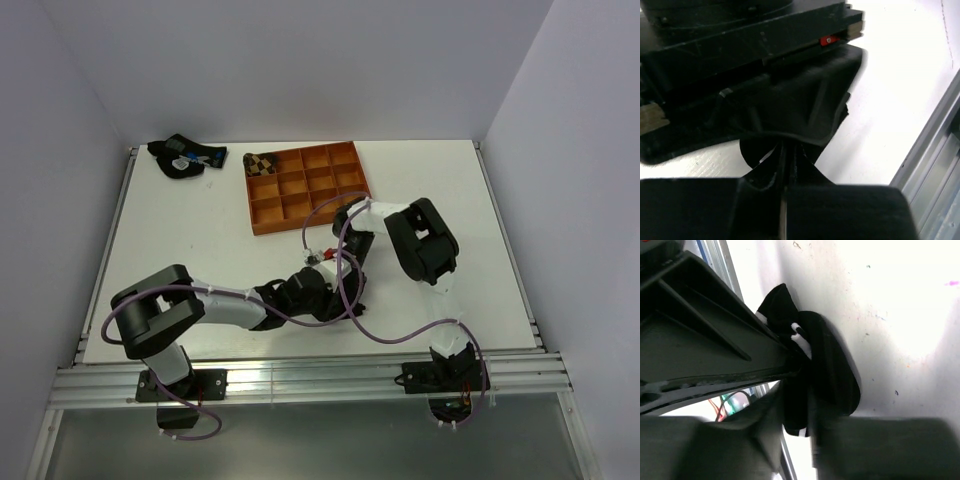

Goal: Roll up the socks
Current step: Roll the sock at the center of the board.

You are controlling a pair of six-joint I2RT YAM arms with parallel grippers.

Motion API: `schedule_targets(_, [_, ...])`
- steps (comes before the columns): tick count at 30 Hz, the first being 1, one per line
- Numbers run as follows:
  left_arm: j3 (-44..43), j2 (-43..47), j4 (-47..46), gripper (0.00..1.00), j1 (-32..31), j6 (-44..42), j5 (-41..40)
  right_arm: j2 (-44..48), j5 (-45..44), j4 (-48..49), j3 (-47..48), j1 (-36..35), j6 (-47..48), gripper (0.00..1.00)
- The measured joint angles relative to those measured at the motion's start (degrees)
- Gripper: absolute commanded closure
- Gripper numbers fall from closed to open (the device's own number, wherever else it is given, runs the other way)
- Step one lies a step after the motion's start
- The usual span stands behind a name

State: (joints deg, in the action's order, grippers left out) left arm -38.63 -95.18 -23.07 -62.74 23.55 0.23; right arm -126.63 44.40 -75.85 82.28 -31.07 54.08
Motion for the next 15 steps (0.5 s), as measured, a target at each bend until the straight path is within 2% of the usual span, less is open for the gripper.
schedule_targets(2, [-0.3,-0.6,-0.2,1.00,0.0,0.3,0.0,0.4,0.0,0.1,-0.2,0.3,-0.6,0.55])
schedule_targets(5, [-0.6,-1.3,-0.9,1.00,0.2,1.4,0.0,2.5,-0.5,0.6,-1.4,0.5,-0.8,0.49])
schedule_targets(15, [-0.2,-1.4,-1.1,1.00,2.8,5.4,2.1,13.0,-3.0,8.9,-5.3,6.4,-3.4,0.46])
